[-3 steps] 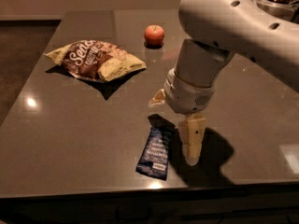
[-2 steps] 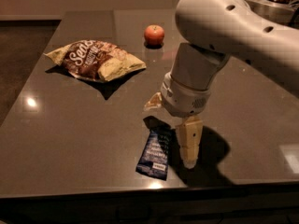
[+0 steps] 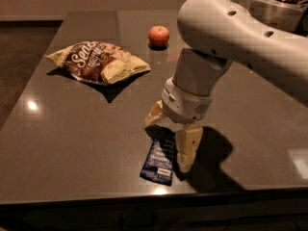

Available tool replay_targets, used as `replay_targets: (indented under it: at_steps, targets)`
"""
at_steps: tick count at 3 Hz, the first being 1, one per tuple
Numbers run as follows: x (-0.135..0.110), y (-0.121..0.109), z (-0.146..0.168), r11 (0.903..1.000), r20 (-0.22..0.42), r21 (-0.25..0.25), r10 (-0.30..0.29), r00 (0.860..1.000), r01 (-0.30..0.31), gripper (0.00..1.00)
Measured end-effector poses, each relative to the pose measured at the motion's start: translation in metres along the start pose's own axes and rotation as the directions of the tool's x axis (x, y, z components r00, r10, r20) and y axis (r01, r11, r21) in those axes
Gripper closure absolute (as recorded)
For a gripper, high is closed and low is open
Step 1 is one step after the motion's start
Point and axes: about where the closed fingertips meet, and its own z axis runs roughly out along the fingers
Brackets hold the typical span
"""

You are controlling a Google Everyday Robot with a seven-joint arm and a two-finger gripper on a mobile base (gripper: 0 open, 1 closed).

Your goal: Move rxbar blueberry near brown chip bag

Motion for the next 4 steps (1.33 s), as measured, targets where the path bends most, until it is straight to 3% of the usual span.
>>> replay_targets:
  at_steps: [3, 4]
  targets:
    - [0.002, -0.01, -0.018, 0.9991, 0.074, 0.039, 0.013, 0.997, -0.015, 0.87]
    - [0.006, -0.024, -0.034, 0.9931, 0.067, 0.092, 0.067, 0.996, -0.073, 1.0]
